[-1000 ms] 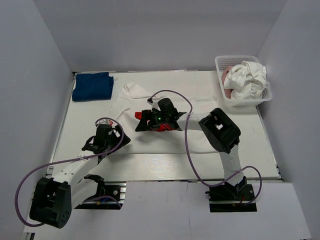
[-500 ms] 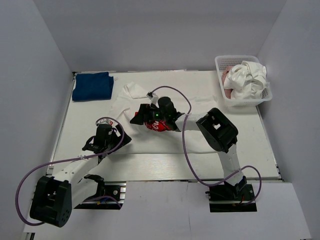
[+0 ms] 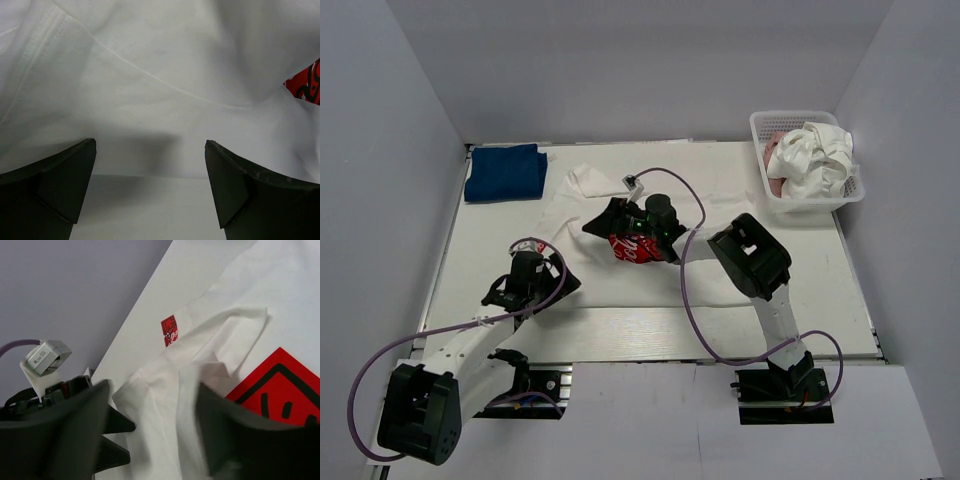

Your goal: Fold and stack the t-shirts

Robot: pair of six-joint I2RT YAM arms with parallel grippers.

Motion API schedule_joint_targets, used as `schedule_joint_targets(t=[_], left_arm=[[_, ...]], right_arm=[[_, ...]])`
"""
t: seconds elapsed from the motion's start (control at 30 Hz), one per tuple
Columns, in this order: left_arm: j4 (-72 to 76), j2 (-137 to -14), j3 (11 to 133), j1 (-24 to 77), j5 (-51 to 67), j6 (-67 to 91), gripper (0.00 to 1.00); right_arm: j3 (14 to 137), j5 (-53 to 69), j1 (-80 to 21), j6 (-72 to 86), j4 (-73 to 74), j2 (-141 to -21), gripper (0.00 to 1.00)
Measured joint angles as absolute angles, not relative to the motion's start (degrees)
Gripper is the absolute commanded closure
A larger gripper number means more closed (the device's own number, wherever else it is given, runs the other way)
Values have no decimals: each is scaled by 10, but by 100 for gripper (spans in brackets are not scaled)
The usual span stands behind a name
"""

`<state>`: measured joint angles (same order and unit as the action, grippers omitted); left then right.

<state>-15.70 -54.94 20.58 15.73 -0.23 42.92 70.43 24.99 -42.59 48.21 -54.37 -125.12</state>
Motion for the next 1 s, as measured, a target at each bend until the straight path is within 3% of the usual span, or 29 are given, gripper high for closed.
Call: schedule_joint_targets(t=[0.1, 0.13, 0.27, 0.6, 1.0], left_arm=[[-169, -543, 206, 157, -7, 432, 0], [-171, -542, 206, 157, -8, 434, 0], [-179, -538, 206, 157, -11, 436, 0], [-190, -531, 206, 157, -11, 439, 0], [-205, -523, 206, 157, -11, 440, 0]], right_arm=[[709, 251, -421, 476, -529, -1252, 61], [715, 248, -420, 471, -518, -1253, 77], [746, 225, -420, 441, -444, -1257, 100], [802, 73, -422, 337, -264, -1258, 100], [805, -71, -432, 288, -187, -1261, 100]])
